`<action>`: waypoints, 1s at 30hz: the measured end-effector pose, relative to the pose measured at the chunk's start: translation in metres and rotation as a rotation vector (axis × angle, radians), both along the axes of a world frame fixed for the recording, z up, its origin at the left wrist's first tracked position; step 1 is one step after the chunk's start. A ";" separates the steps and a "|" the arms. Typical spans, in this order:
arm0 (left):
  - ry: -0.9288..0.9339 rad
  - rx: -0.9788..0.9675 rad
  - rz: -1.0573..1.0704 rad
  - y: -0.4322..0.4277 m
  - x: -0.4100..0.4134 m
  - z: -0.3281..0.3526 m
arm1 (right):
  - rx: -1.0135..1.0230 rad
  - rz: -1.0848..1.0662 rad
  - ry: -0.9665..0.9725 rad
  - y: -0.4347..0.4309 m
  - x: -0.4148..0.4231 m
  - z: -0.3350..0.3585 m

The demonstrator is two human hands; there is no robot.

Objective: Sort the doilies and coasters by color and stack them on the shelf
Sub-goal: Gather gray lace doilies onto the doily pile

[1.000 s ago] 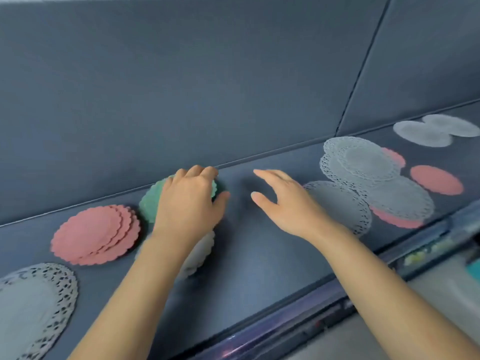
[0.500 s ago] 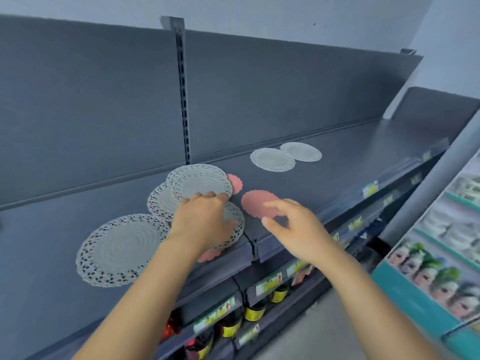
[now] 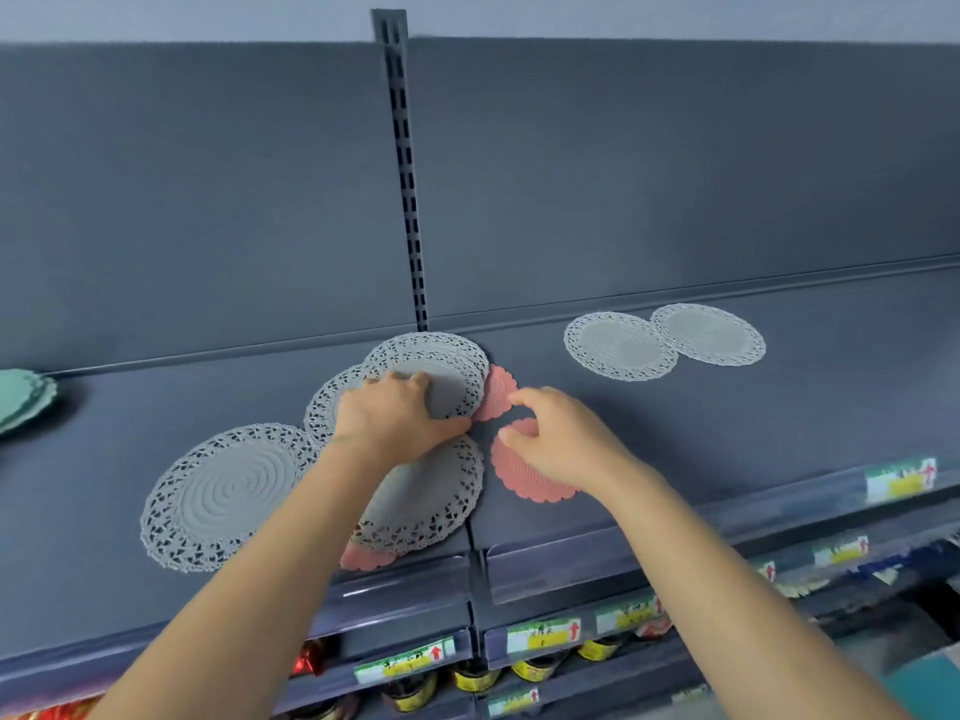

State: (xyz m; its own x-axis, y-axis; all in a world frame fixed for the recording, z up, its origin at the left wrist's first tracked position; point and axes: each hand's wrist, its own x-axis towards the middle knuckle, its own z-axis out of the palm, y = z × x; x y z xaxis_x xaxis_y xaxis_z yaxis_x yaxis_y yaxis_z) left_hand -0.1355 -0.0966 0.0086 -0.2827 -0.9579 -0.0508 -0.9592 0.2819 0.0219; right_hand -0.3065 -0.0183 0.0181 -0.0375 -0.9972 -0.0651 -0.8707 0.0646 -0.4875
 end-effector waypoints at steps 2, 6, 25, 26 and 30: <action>-0.024 -0.101 -0.033 -0.007 0.002 0.002 | 0.013 0.002 0.053 -0.018 -0.002 -0.004; -0.005 -0.233 -0.152 -0.016 0.008 0.000 | -0.021 -0.002 0.061 -0.050 -0.002 -0.009; 1.193 -0.188 0.526 0.005 0.007 0.014 | -0.369 0.136 -0.568 -0.113 -0.010 -0.004; 1.181 -0.243 0.555 0.009 0.004 0.011 | -0.383 0.168 -0.576 -0.113 -0.012 -0.003; 1.087 -0.640 0.589 0.036 0.003 0.021 | -0.264 0.331 -0.612 -0.113 -0.003 0.004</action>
